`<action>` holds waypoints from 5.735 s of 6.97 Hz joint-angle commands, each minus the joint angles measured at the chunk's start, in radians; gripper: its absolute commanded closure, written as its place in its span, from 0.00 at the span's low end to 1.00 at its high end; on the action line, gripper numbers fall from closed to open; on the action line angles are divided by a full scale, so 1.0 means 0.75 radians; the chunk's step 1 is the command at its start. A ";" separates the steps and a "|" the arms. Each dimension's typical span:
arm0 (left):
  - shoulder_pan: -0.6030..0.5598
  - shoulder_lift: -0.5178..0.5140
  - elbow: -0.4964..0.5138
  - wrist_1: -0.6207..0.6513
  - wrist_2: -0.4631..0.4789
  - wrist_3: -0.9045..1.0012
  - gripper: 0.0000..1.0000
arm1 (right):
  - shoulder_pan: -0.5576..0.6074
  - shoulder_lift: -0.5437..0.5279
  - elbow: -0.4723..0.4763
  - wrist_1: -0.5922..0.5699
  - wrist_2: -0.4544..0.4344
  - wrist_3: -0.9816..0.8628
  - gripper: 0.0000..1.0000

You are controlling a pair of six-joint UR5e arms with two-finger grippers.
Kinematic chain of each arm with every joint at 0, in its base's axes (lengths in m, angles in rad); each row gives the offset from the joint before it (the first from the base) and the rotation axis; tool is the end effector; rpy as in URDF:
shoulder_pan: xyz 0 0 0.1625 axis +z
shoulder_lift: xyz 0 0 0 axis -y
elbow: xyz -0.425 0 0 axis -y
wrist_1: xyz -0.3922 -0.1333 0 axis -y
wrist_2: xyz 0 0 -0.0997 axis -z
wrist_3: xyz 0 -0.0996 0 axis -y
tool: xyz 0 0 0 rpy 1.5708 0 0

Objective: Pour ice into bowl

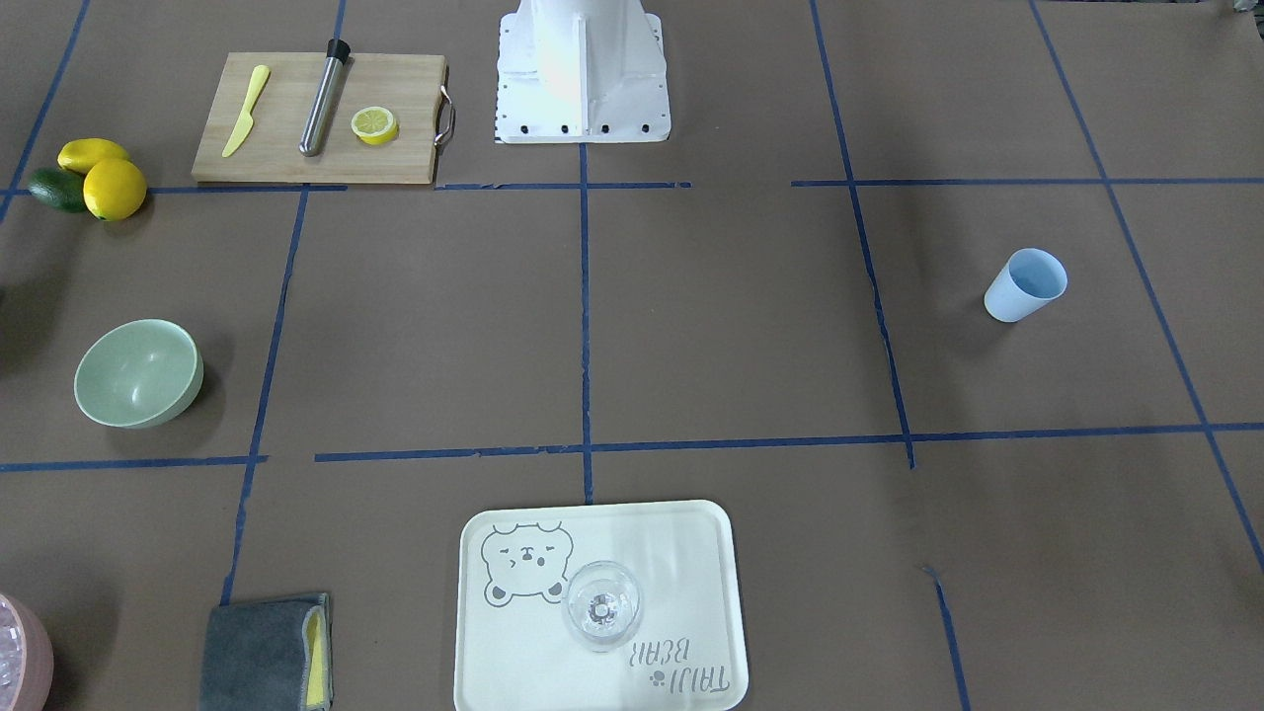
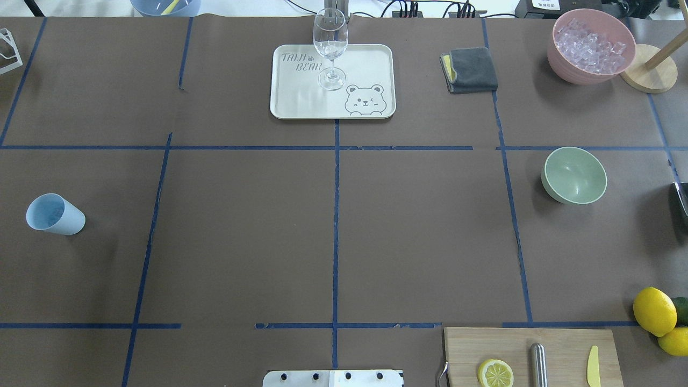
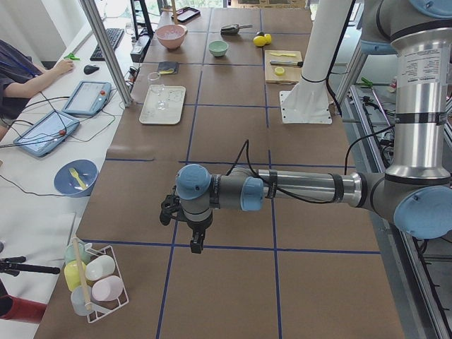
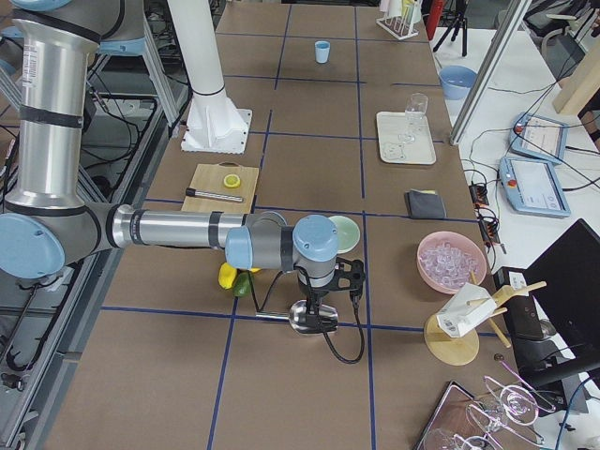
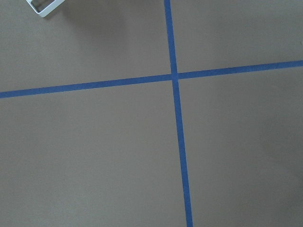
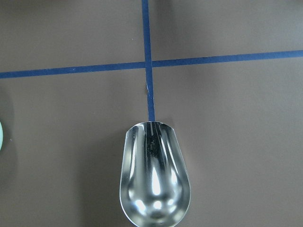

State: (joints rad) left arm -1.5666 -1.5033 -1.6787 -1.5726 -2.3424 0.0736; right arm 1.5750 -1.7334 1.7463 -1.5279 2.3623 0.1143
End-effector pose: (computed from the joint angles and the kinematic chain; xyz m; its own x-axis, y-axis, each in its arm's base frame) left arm -0.0619 -0.4661 0.6378 0.7144 0.1058 -0.6917 -0.0569 0.9940 0.0933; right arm 0.0642 -0.4265 0.6412 0.6979 0.0774 0.7120 -0.0843 0.9961 -0.0256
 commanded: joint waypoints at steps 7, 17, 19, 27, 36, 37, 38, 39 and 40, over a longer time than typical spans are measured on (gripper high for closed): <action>0.009 -0.055 -0.087 -0.325 0.004 -0.057 0.00 | -0.054 0.076 0.018 -0.002 0.145 0.009 0.00; 0.647 0.583 -0.639 -1.202 0.499 -1.311 0.00 | -0.760 0.218 -0.131 0.656 -0.280 1.062 0.00; 0.751 0.601 -0.639 -1.223 0.636 -1.380 0.00 | -0.779 0.276 -0.236 0.675 -0.280 1.067 0.00; 1.263 0.601 -0.637 -1.213 1.067 -1.785 0.00 | -0.736 0.196 -0.065 0.655 -0.101 1.069 1.00; 1.849 0.654 -0.466 -1.221 1.770 -2.185 0.01 | -1.200 0.975 -0.007 0.098 -0.280 1.786 1.00; 1.904 0.654 -0.423 -1.221 1.870 -2.243 0.01 | -1.228 1.030 -0.084 0.098 -0.290 1.823 1.00; 1.943 0.654 -0.384 -1.223 1.936 -2.296 0.01 | -1.269 1.092 -0.154 0.102 -0.359 1.840 1.00; 1.944 0.654 -0.357 -1.225 1.973 -2.299 0.01 | -1.302 1.157 -0.219 0.104 -0.392 1.846 1.00; 1.944 0.654 -0.333 -1.227 1.986 -2.301 0.01 | -1.363 1.245 -0.295 0.106 -0.472 1.919 1.00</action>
State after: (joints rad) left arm -0.1143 -1.0124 -1.9531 -2.4909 -0.8775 -1.6438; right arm 0.5995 -0.8720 1.5916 -1.4501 2.0670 1.5079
